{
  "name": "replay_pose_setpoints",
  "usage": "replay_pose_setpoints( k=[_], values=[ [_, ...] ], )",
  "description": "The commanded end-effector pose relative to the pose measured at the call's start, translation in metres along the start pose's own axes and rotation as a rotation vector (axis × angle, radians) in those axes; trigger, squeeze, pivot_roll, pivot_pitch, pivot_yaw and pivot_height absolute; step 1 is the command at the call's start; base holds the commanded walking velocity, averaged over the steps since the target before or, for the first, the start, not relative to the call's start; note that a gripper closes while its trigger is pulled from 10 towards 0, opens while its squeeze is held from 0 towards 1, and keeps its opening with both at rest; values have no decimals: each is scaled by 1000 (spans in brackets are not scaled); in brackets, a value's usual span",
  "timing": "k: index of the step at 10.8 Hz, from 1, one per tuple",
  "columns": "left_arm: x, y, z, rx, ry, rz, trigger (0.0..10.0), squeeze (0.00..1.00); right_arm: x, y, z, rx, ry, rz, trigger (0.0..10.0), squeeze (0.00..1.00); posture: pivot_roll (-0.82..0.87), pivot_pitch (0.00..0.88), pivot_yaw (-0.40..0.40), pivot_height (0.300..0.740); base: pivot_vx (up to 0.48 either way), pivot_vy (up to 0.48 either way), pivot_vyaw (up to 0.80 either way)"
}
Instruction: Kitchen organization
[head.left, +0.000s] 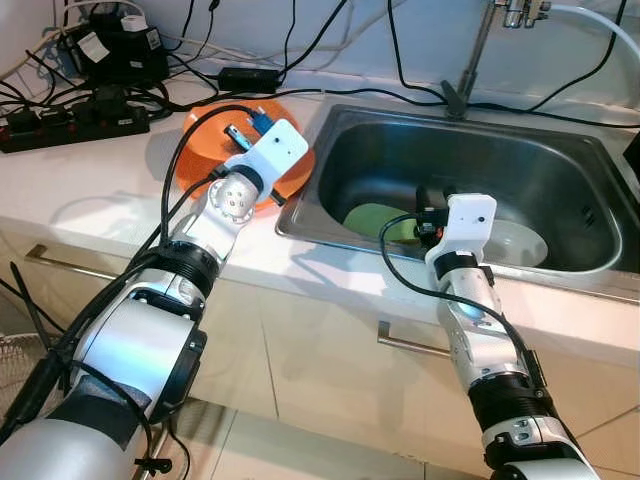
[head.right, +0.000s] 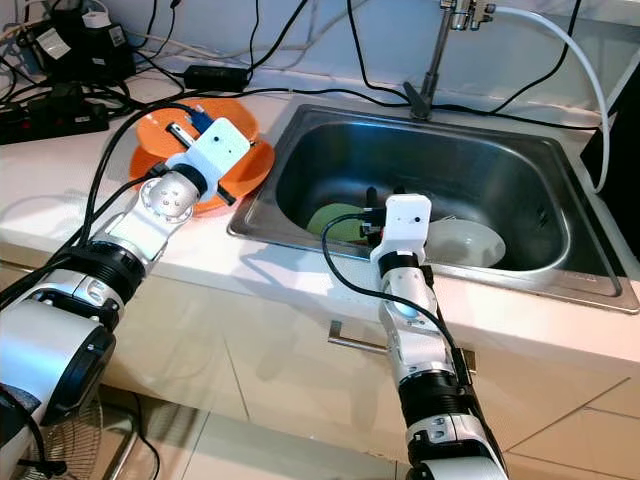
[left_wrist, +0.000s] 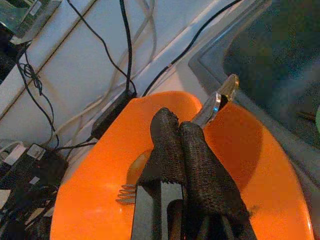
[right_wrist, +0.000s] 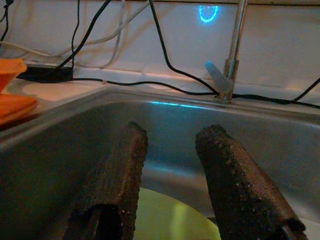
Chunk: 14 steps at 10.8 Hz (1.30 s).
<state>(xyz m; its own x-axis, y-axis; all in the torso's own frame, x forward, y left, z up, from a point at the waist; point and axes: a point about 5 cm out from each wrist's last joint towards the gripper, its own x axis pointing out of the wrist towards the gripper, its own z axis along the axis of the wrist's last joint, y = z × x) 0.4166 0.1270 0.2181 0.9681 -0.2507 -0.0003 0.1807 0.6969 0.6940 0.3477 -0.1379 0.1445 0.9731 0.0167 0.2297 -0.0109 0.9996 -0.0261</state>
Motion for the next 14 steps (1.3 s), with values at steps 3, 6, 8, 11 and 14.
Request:
replay_pose_setpoints(
  k=[3,6,8,11,14],
  values=[
    [4,-2,10,-27,-15,-22,10000,0,-4,-2,-1,1,5,-11,10000,0,165,43,32,740,0,0,0],
    [5,-4,16,-12,-29,-25,10000,0,-8,-4,-2,-2,7,-20,10000,0,152,52,37,740,0,0,0],
    [7,3,21,9,-39,14,10000,0,-10,-5,-3,-4,14,-21,10000,0,151,58,37,740,0,0,0],
    [8,5,23,13,-31,14,10000,0,-12,-3,-4,-4,21,-17,10000,0,141,66,37,740,0,0,0],
    [8,0,21,-3,-19,-13,0,0,-16,-5,-5,-7,28,-23,10000,0,133,72,39,740,0,0,0]
  ],
)
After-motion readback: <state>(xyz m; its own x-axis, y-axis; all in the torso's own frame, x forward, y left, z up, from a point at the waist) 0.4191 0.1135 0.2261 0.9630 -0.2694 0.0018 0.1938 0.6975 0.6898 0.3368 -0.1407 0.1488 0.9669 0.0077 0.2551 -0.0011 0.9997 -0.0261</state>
